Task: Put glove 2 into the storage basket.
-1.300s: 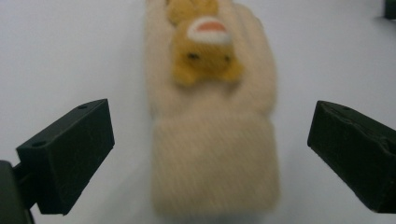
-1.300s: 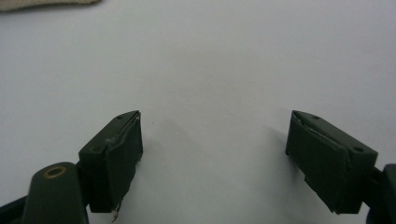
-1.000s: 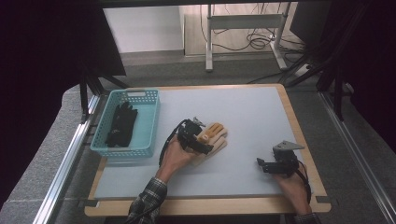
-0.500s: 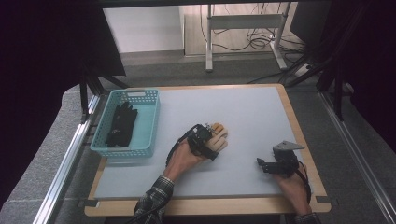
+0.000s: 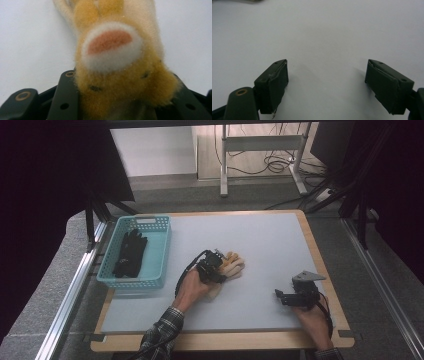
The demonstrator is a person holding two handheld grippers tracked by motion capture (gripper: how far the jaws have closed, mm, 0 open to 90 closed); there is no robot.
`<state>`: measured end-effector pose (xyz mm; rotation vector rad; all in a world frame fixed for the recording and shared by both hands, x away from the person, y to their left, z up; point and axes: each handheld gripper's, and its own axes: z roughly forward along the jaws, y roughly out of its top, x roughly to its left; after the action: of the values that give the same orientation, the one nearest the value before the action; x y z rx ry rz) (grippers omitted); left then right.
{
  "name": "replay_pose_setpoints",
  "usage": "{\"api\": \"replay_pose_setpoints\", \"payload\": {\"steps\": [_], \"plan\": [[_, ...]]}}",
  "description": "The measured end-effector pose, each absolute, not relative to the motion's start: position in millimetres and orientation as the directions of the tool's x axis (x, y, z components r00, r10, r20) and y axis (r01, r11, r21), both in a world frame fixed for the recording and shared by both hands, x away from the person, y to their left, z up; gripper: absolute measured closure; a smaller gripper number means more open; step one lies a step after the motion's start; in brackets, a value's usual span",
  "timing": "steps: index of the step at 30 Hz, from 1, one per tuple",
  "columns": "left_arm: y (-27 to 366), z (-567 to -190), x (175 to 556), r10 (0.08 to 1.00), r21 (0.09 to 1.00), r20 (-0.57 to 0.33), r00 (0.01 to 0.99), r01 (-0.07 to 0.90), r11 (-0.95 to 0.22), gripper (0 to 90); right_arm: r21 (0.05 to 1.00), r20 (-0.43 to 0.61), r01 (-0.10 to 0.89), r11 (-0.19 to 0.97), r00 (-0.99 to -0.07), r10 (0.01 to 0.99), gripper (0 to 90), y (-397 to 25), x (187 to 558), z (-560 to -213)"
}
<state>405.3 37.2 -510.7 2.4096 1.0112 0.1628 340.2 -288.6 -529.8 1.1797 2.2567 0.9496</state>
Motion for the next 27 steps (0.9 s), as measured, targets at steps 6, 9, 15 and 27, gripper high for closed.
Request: {"api": "replay_pose_setpoints", "payload": {"steps": [6,9,15,27], "plan": [[43,-502,406,0.705,0.522,-0.085,0.705,0.634,-0.571,57.8,0.733,-0.052,0.545,0.406,-0.551,0.833,18.1,-289,340,-530],[50,-494,407,0.716,0.540,-0.095,0.692,0.640,-0.546,57.7,0.733,-0.051,0.545,0.406,-0.551,0.833,18.1,-289,340,-530],[63,-477,408,0.740,0.561,-0.102,0.665,0.653,-0.509,57.5,0.734,-0.051,0.545,0.406,-0.551,0.833,18.1,-289,340,-530],[99,-437,415,0.810,0.573,-0.039,0.586,0.677,-0.462,57.2,0.734,-0.051,0.545,0.405,-0.551,0.833,18.1,-289,340,-530]]}}
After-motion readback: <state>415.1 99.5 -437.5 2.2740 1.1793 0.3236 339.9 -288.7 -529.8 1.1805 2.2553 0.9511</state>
